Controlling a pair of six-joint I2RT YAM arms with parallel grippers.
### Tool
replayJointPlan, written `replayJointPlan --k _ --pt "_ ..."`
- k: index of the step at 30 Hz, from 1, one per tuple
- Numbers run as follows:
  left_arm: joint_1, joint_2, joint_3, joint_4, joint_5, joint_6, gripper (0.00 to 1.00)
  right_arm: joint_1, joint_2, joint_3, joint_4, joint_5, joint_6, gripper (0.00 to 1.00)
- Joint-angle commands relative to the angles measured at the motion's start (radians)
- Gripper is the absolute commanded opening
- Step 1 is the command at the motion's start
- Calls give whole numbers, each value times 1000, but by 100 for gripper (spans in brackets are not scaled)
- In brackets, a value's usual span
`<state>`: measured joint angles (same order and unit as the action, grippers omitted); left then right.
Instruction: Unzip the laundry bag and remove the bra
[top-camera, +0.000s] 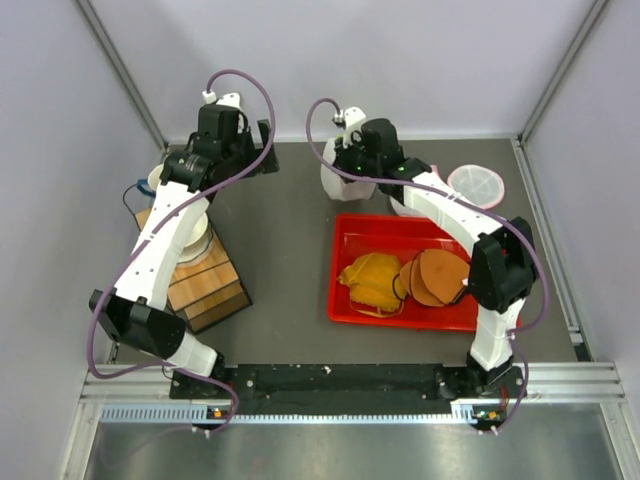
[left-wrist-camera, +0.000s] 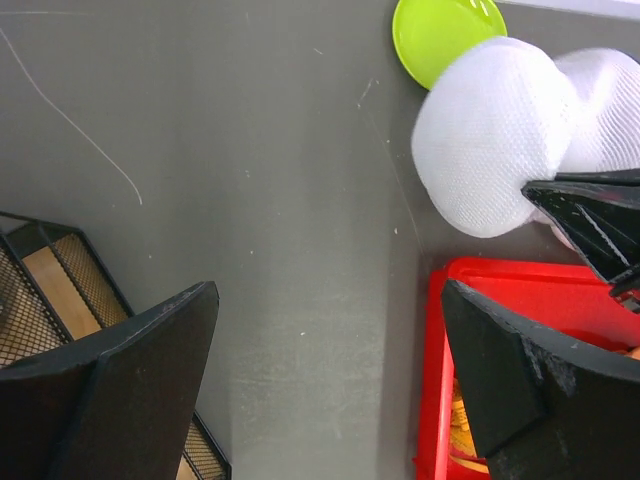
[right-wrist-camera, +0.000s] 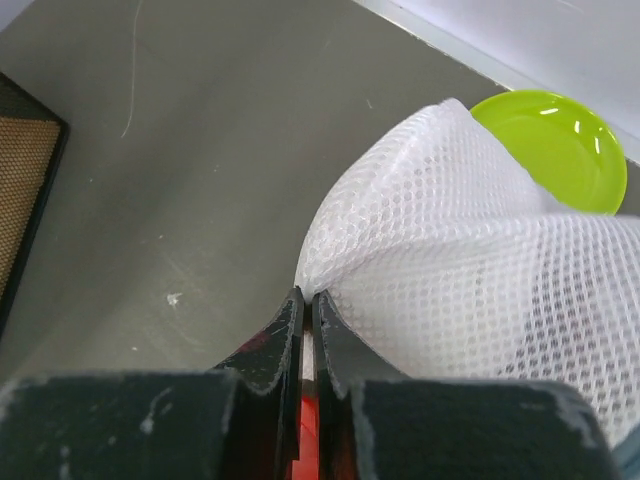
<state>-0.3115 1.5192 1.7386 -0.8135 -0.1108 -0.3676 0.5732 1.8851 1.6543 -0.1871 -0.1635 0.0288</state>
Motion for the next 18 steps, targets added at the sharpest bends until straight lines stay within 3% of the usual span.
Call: replayJointPlan --k 1,3,5,6,7,9,12,14,15,18 --pt "15 -39 -1 39 -29 7 99 36 -6 -1 26 6 -35 3" --pt "17 -34 -2 39 -26 4 99 59 32 18 -9 -66 -9 34" --pt "17 -24 -4 39 -23 6 99 83 71 50 -35 -71 5 54" --pt "17 -21 -4 37 -20 2 99 85 69 50 -38 -53 8 72" --pt "17 -17 -7 39 -12 4 99 83 57 44 -35 -30 13 79" --pt "17 -11 -10 39 -7 7 99 70 33 36 -34 43 10 87" --pt "17 -1 -8 45 -4 7 99 16 -24 3 -11 94 48 89" --pt "17 1 -10 54 0 6 99 -21 -82 -65 53 160 135 91" --pt "17 -1 -13 57 2 1 99 -54 -102 -103 87 211 157 98" --pt "17 1 -25 68 16 -2 99 -111 -173 -237 179 220 247 99"
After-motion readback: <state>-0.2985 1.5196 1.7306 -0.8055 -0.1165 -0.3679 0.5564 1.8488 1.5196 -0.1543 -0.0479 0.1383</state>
